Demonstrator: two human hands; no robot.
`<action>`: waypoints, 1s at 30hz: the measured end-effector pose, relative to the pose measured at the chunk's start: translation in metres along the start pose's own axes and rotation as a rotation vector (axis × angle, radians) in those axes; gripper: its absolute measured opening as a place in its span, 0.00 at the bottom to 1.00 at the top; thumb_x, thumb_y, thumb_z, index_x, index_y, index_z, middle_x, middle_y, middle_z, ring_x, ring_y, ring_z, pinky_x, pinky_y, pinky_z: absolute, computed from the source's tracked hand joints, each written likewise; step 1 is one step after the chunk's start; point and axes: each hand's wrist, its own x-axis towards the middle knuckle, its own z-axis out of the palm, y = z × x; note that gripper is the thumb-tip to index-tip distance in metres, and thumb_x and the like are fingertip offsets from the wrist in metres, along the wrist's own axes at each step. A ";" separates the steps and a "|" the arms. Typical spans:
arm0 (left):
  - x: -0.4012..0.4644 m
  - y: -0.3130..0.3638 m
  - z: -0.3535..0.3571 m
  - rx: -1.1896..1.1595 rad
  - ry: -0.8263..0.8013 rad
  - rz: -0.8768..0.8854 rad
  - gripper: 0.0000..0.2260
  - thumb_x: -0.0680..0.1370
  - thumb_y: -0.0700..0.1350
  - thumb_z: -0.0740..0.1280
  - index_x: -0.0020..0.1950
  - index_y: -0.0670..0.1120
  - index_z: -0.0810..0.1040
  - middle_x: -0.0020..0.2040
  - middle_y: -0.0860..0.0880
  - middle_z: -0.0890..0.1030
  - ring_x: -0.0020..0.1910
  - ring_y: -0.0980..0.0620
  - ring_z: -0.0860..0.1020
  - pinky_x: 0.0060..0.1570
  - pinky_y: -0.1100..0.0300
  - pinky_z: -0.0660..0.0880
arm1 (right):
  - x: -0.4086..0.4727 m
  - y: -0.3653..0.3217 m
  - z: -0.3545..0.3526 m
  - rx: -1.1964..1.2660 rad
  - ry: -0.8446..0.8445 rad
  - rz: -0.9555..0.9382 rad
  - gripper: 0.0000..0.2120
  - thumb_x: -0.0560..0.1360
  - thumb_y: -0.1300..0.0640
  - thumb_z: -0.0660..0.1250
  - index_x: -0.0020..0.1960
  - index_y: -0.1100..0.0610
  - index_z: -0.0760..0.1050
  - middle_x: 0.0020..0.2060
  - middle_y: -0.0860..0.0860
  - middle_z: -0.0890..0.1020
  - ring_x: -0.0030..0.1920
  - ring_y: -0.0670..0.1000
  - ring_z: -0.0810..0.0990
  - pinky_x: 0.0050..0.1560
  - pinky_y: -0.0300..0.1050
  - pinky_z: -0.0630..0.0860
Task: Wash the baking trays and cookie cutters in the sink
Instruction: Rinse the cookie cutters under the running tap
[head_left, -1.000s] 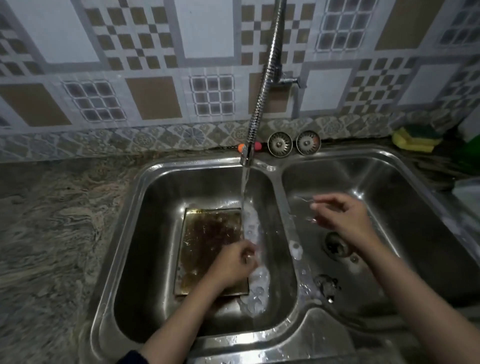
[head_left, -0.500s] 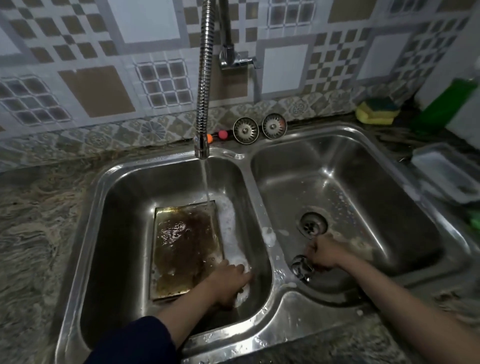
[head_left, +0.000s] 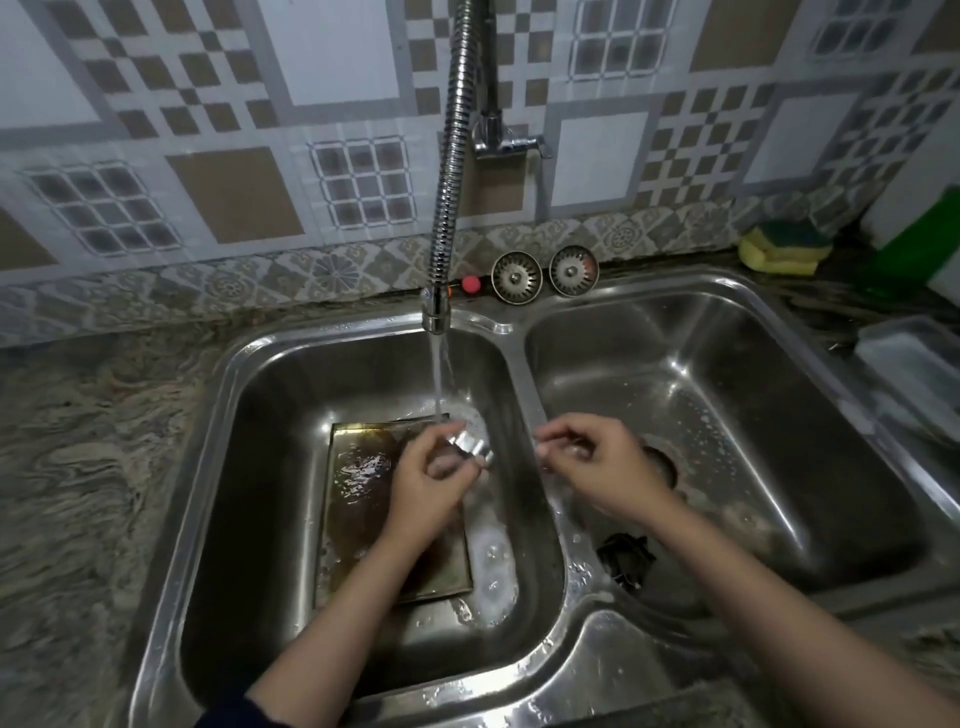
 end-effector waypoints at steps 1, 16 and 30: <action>0.003 0.009 -0.002 -0.055 0.046 -0.011 0.15 0.71 0.33 0.72 0.55 0.46 0.78 0.42 0.47 0.82 0.36 0.60 0.81 0.38 0.69 0.75 | 0.004 -0.003 0.012 0.045 -0.008 -0.018 0.08 0.73 0.64 0.70 0.46 0.52 0.80 0.37 0.50 0.83 0.32 0.45 0.78 0.40 0.32 0.74; 0.006 0.038 -0.017 -0.196 0.228 0.038 0.15 0.74 0.39 0.71 0.60 0.43 0.79 0.51 0.49 0.83 0.45 0.61 0.82 0.41 0.70 0.76 | 0.041 -0.014 0.070 0.272 0.010 -0.184 0.14 0.72 0.66 0.72 0.49 0.48 0.82 0.45 0.46 0.86 0.46 0.48 0.84 0.50 0.42 0.80; 0.011 0.033 -0.028 -0.237 0.245 -0.025 0.09 0.77 0.37 0.66 0.54 0.45 0.82 0.50 0.45 0.84 0.49 0.47 0.83 0.52 0.55 0.78 | 0.051 -0.014 0.080 0.239 0.012 -0.145 0.09 0.71 0.63 0.73 0.45 0.50 0.82 0.41 0.48 0.86 0.43 0.47 0.85 0.48 0.43 0.80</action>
